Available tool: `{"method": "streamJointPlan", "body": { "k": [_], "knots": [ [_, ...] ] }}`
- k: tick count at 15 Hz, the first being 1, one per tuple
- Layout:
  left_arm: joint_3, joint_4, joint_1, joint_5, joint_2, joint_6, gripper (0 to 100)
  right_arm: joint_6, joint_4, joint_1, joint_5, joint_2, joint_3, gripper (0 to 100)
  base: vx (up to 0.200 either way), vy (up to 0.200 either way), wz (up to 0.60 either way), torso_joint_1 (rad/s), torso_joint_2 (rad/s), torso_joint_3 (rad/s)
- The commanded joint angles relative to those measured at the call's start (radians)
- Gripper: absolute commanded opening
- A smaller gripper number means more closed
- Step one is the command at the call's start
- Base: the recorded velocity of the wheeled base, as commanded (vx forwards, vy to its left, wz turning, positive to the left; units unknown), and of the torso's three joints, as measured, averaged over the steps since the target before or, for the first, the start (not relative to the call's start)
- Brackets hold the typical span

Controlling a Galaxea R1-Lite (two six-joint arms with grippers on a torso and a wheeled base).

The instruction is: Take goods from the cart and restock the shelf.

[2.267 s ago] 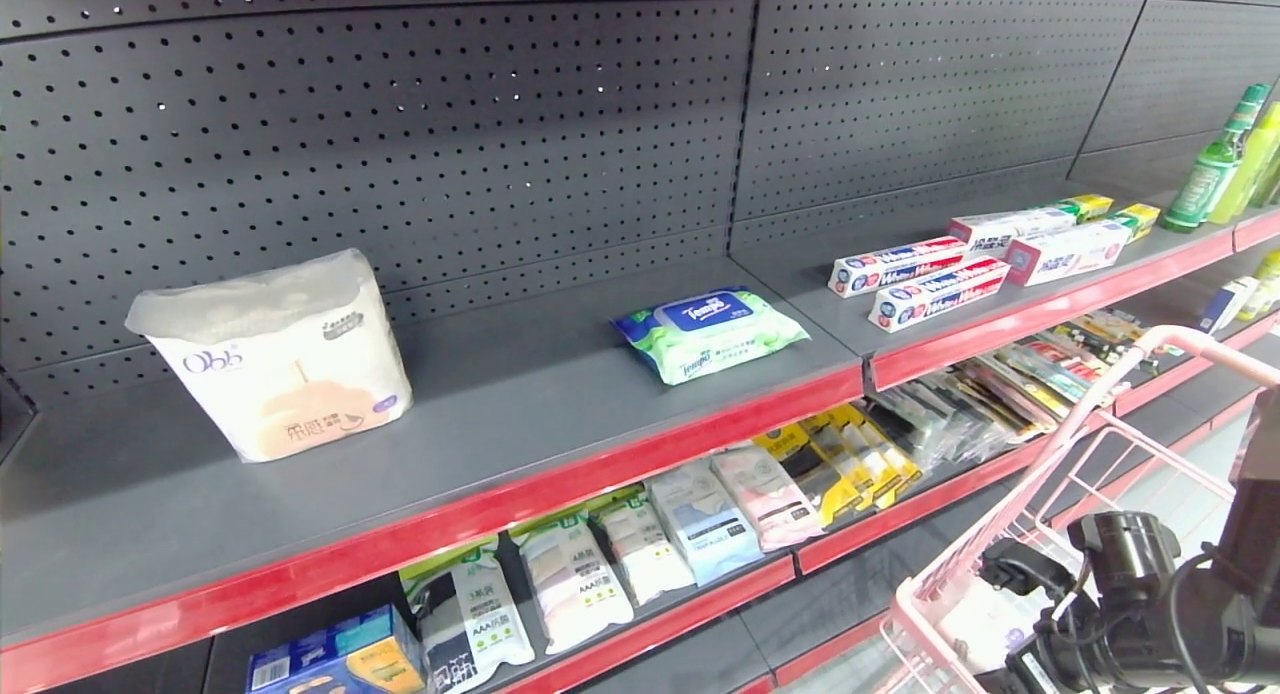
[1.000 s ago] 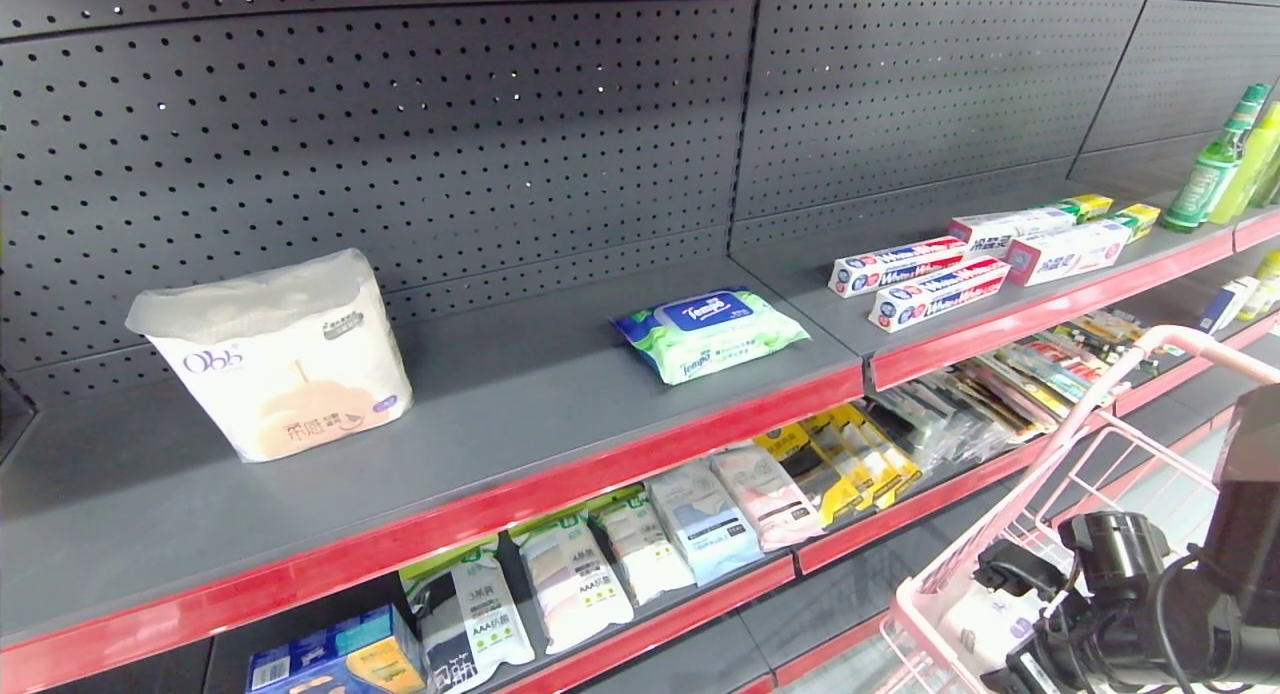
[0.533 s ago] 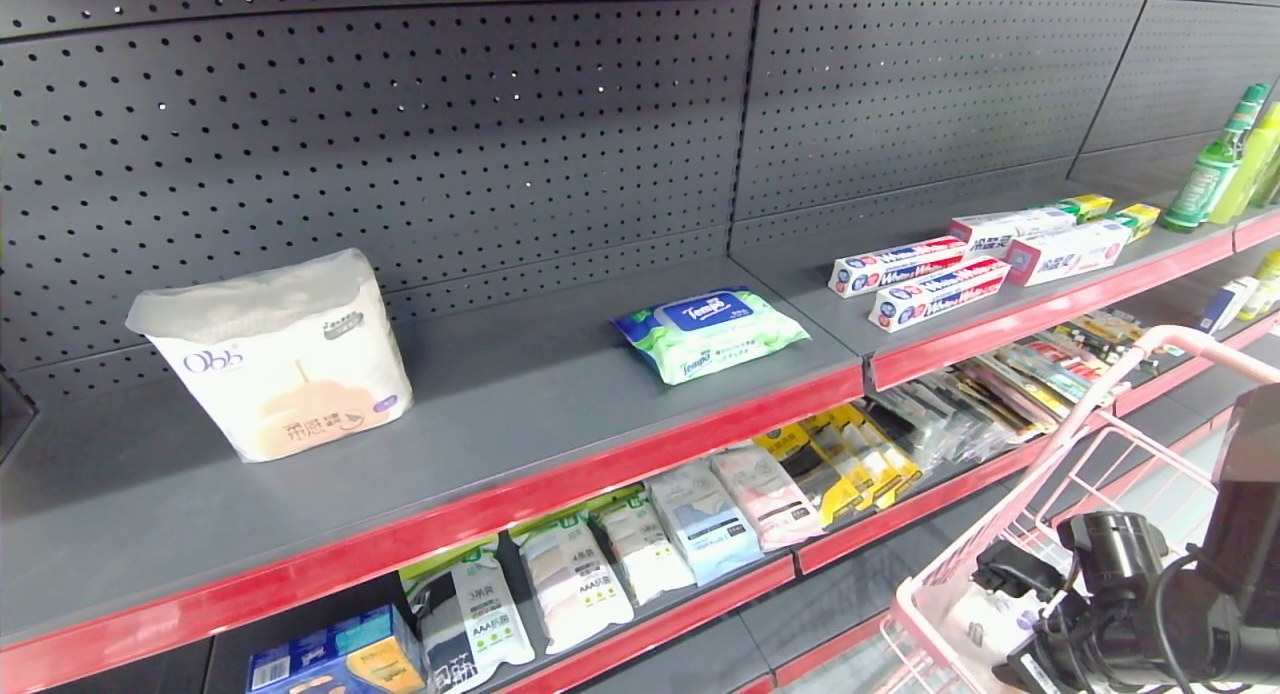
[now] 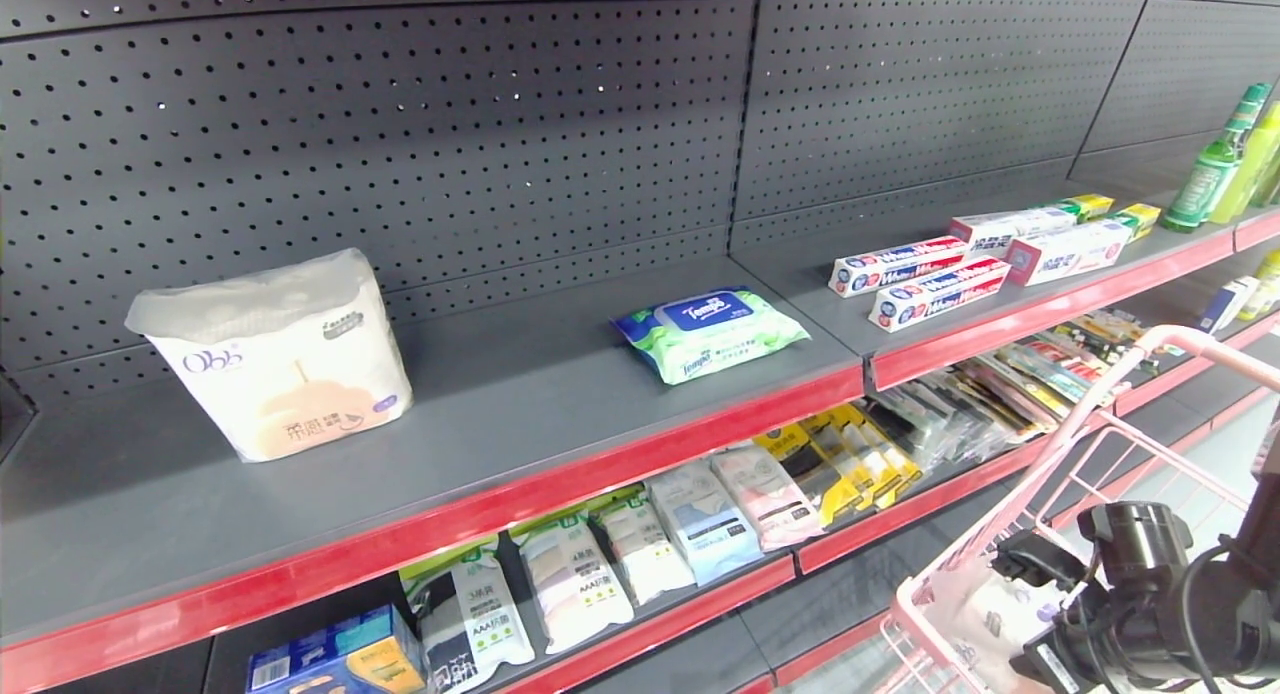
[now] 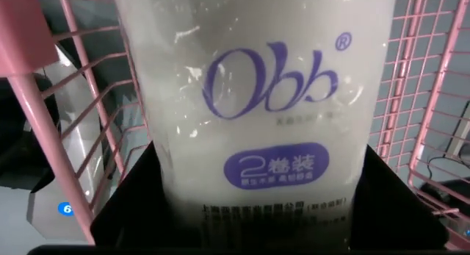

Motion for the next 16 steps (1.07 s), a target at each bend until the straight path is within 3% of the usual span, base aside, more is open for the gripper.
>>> {"method": "streamJointPlan", "body": {
  "k": [1,7,9,13,15,16],
  "knots": [
    [0.000,-0.001,0.000,0.000,0.001,0.000,100,-0.002,0.027,-0.038,-0.004,-0.080,0.004,0,0.000,0.000,0.00,0.000,0.00,0.000],
    [0.000,-0.001,0.000,0.000,0.001,0.000,100,-0.095,0.119,-0.197,-0.018,-0.295,0.021,0,0.000,0.000,0.00,0.000,0.00,0.000],
    [0.000,-0.001,0.000,0.000,0.001,0.000,100,-0.088,0.171,-0.213,-0.008,-0.405,0.022,0,0.000,0.000,0.00,0.000,0.00,0.000],
    [0.000,-0.001,0.000,0.000,0.001,0.000,100,-0.037,0.182,-0.176,0.061,-0.628,0.016,0,0.000,0.000,0.00,0.000,0.00,0.000],
    [0.000,-0.001,0.000,0.000,0.001,0.000,100,0.072,0.210,-0.098,0.060,-0.738,0.001,0,0.000,0.000,0.00,0.000,0.00,0.000],
    [0.000,-0.001,0.000,0.000,0.001,0.000,100,0.167,0.250,-0.016,0.046,-0.850,-0.011,0,0.000,0.000,0.00,0.000,0.00,0.000]
  ]
}}
